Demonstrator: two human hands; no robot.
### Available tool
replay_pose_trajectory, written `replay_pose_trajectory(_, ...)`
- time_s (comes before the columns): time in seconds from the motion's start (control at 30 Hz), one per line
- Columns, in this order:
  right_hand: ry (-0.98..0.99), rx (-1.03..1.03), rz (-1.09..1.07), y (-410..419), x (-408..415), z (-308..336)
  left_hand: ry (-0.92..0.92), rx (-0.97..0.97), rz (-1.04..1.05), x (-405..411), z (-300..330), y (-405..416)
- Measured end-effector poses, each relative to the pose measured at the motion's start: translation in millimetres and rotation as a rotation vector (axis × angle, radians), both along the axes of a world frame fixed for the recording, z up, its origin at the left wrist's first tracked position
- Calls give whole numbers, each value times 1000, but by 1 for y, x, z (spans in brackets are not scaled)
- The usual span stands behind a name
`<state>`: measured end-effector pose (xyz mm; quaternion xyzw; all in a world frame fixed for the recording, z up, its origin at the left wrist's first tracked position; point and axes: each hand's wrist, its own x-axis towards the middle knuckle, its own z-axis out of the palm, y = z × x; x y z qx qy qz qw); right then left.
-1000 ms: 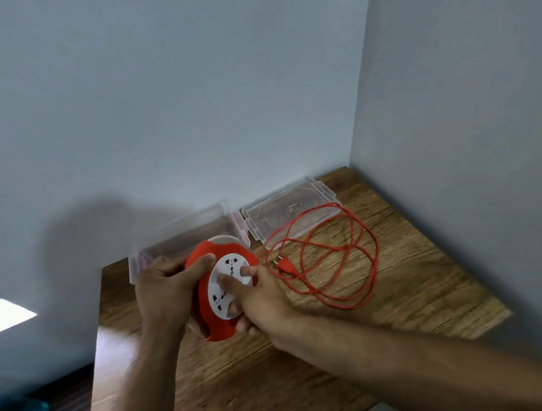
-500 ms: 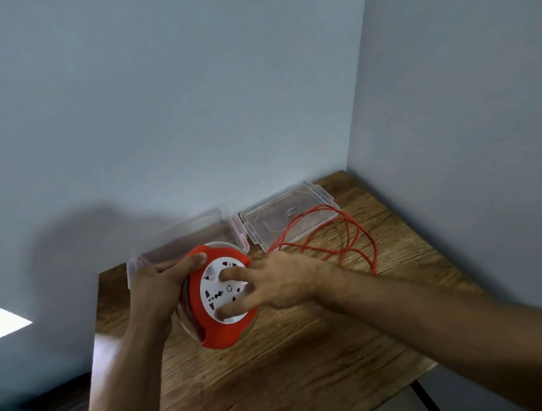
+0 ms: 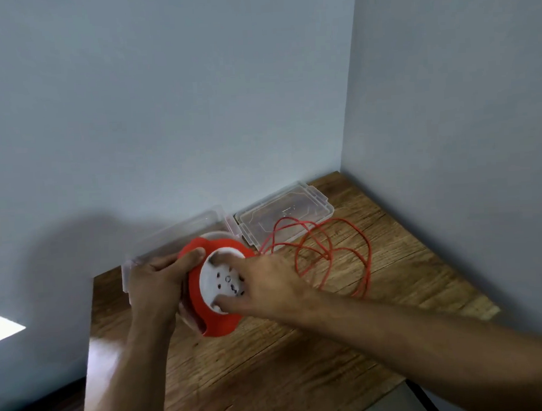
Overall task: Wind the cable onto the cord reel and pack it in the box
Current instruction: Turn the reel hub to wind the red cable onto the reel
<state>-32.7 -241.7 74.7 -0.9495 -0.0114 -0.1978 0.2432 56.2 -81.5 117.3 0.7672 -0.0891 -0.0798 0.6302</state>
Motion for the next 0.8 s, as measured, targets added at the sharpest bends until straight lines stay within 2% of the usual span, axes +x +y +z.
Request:
replay_pose_trajectory(0.07, 95, 522, -215, 22, -1, -3, -97, -20, 12, -6, 0, -4)
replay_pose_trajectory(0.17, 374, 1276, -383, 43, 6, 2, -208, 8, -5, -13, -3, -8)
replay_pose_trajectory(0.2, 459, 1436, -389, 44, 7, 5, -220, 12, 9, -15, -4, -7)
replay_pose_trajectory(0.23, 513, 1496, -354, 42, 5, 8, -225, 15, 29, -14, -6, -6)
replay_pose_trajectory(0.27, 530, 1472, -296, 37, 3, 9, -218, 22, 58, -13, -8, -4)
replay_pose_trajectory(0.3, 512, 1381, -247, 31, 1, 9, -201, 17, 81, -10, -10, -2)
replay_pose_trajectory(0.33, 463, 1196, -222, 25, -2, 8, -169, -2, 99, -6, -11, 0)
replay_pose_trajectory(0.43, 184, 321, -178, 2, -13, 4, -44, -52, 124, 1, -8, 8)
replay_pose_trajectory(0.5, 61, -91, 44, -10, -18, 7, -11, -21, 94, 3, -4, 12)
replay_pose_trajectory(0.57, 98, -428, 324, -20, -19, 12, 7, 20, 44, 4, 1, 14)
replay_pose_trajectory(0.6, 122, -557, 415, -23, -19, 14, 11, 37, 15, 4, 3, 14)
replay_pose_trajectory(0.67, 117, -680, 484, -24, -16, 22, 8, 80, -19, 4, 6, 13)
replay_pose_trajectory(0.8, 66, -682, 427, -11, -12, 23, 10, 76, 4, 4, 9, 10)
